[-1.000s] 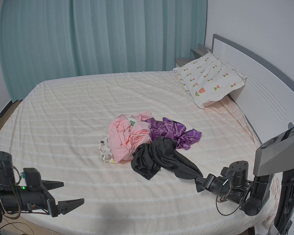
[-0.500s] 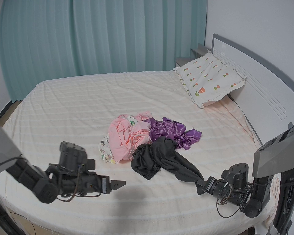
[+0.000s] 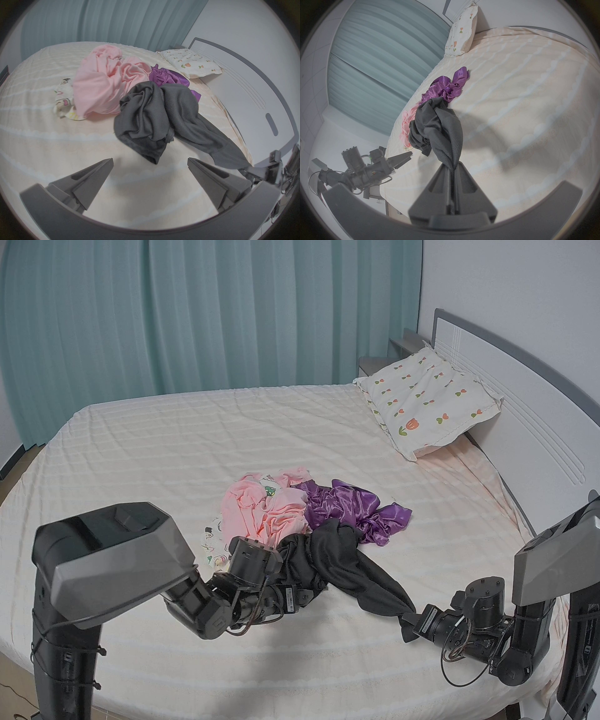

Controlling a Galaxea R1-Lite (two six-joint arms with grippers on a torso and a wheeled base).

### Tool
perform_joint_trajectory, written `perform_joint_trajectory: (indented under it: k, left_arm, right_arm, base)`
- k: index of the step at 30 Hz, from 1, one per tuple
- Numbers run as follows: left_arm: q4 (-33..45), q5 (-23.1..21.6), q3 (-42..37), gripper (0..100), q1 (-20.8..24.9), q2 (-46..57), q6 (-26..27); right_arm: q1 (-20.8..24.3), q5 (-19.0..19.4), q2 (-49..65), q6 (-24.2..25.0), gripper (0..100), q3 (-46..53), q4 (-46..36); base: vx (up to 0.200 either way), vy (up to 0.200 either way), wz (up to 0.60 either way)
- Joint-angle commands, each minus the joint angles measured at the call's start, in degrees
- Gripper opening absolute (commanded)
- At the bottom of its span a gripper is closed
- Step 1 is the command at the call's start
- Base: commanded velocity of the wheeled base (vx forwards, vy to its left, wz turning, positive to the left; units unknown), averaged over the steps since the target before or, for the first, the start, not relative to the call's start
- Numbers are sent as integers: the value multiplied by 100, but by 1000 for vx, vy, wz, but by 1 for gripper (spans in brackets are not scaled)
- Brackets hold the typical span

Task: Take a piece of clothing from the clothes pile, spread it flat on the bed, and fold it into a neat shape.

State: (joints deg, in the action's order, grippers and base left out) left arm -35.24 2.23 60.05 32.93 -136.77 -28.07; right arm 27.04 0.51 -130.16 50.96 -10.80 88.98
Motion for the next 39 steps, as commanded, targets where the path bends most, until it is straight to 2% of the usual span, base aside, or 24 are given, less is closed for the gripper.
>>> perform_joint_trajectory:
  k: [1, 7, 8, 11, 15, 16, 24, 29, 31, 32, 35, 38, 39]
  left_arm:
    - [343, 120, 666, 100, 126, -588, -23]
    - [501, 172, 1026, 100, 188, -843, -31]
    - [518, 383, 1193, 100, 188, -966, -31]
    - [527, 489, 1404, 100, 188, -1036, -58]
    - [527, 506, 1580, 100, 197, -1054, -321]
    - [527, 524, 1589, 0, 197, -1045, -339]
    - [650, 682, 1518, 0, 153, -1036, -374]
    - [729, 700, 1281, 0, 126, -685, -840]
    - [729, 700, 1281, 0, 126, -685, -840]
    - [685, 647, 947, 0, -6, -43, -1139]
    - [659, 638, 675, 0, -58, 634, -1402]
    - [668, 647, 552, 0, -67, 1275, -1569]
    - [677, 647, 516, 0, -67, 1776, -1649]
  right_arm:
    - [3, 2, -9, 11, 0, -19, 49]
    - [12, 2, -18, 11, 0, -45, 49]
    - [38, 2, -18, 2, 0, -54, 49]
    - [47, 2, -18, 2, 0, -54, 49]
    - [73, 2, -18, 2, 0, -45, 49]
    - [73, 2, -9, 2, 0, -45, 49]
    - [82, 2, -1, 11, 0, -36, 49]
    - [73, 2, 61, 20, 0, -45, 49]
    - [73, 2, 61, 20, 0, -45, 49]
    - [56, -7, 316, 11, 0, -124, 49]
    - [-137, -148, 825, 11, 0, -458, 49]
    - [-322, -122, 1212, -42, 0, -766, 49]
    - [-357, -113, 1432, -139, 0, -985, 41]
  base:
    - [0, 0, 0]
    - [0, 0, 0]
    - [0, 0, 0]
    - [0, 0, 0]
    - [0, 0, 0]
    - [0, 0, 0]
    - [0, 0, 0]
    - [0, 0, 0]
    - [0, 0, 0]
    - [0, 0, 0]
    - [0, 0, 0]
    - [0, 0, 0]
    - [0, 0, 0]
